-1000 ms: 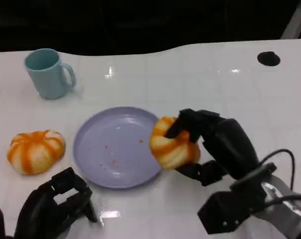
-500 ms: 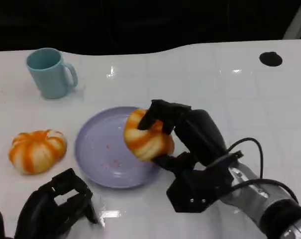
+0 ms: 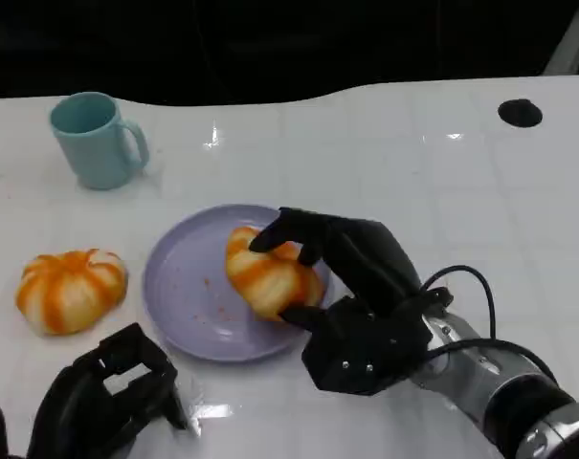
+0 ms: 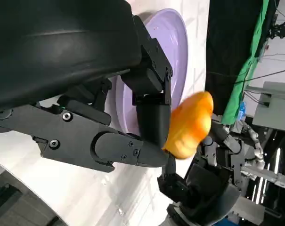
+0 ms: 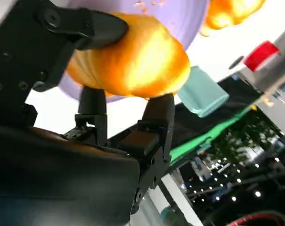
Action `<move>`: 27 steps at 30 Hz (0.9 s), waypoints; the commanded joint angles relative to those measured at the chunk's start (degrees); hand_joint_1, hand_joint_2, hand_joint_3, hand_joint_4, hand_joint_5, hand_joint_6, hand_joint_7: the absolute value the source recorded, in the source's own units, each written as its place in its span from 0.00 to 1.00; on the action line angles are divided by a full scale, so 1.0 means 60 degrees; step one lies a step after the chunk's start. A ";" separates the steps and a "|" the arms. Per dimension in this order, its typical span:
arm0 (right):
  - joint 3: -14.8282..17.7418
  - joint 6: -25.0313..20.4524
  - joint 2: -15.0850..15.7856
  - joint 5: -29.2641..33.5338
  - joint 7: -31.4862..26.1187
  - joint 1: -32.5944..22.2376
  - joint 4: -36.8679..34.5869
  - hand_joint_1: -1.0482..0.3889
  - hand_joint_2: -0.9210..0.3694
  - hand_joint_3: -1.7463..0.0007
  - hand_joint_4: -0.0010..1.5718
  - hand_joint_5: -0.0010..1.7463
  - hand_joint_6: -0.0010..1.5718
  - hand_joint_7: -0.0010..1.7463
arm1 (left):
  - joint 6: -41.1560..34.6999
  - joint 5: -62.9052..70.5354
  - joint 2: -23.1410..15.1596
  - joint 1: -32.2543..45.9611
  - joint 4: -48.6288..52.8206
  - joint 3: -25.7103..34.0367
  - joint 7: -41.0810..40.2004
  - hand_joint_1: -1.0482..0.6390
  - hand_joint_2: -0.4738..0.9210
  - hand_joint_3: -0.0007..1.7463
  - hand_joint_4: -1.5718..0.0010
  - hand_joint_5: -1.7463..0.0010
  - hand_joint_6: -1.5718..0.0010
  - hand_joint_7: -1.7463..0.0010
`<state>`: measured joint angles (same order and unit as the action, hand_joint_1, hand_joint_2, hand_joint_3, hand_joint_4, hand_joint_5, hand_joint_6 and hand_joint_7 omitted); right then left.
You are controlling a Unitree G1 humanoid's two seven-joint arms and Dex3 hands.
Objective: Grasp the bread from the table and place it into the plate.
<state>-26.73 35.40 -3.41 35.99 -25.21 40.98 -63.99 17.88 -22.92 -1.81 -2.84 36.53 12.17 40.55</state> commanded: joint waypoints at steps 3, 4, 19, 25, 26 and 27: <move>-0.0489 -0.0387 0.0609 0.0401 0.1125 0.0235 0.0638 0.34 0.00 0.85 0.17 0.13 0.27 0.01 | -0.0078 0.0130 -0.0122 0.0201 0.0118 -0.0023 -0.0078 0.33 1.00 0.11 0.51 0.04 0.55 0.21; -0.0522 -0.0405 0.0674 0.0398 0.1267 0.0188 0.0773 0.31 0.00 0.84 0.15 0.12 0.25 0.00 | -0.0100 0.0104 -0.0107 0.0193 0.0120 -0.0018 -0.0072 0.33 1.00 0.11 0.51 0.04 0.56 0.20; -0.0035 0.0361 0.1870 -0.0631 0.2892 -0.1174 0.3405 0.23 0.00 0.83 0.11 0.13 0.18 0.01 | -0.0187 0.0104 0.0044 0.0164 -0.0036 -0.0074 -0.0224 0.33 1.00 0.10 0.52 0.05 0.56 0.21; 0.0527 0.0976 0.2322 -0.1805 0.3861 -0.2051 0.4555 0.27 0.00 0.86 0.12 0.15 0.20 0.01 | -0.0136 0.0157 0.0097 0.0116 -0.0032 -0.0125 -0.0337 0.33 1.00 0.11 0.51 0.05 0.56 0.21; 0.0636 0.1113 0.2388 -0.2147 0.4101 -0.2257 0.4749 0.28 0.00 0.87 0.13 0.16 0.20 0.01 | -0.0119 0.0168 0.0106 0.0114 -0.0027 -0.0132 -0.0356 0.33 1.00 0.11 0.51 0.05 0.56 0.21; 0.0741 0.1204 0.2454 -0.2466 0.4346 -0.2465 0.4957 0.29 0.00 0.87 0.14 0.16 0.21 0.02 | -0.0114 0.0174 0.0113 0.0107 -0.0019 -0.0138 -0.0371 0.33 1.00 0.11 0.51 0.05 0.55 0.21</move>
<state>-24.23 40.61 9.48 25.52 -2.08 29.02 -37.07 17.59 -22.70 -0.94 -2.98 35.86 11.39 39.45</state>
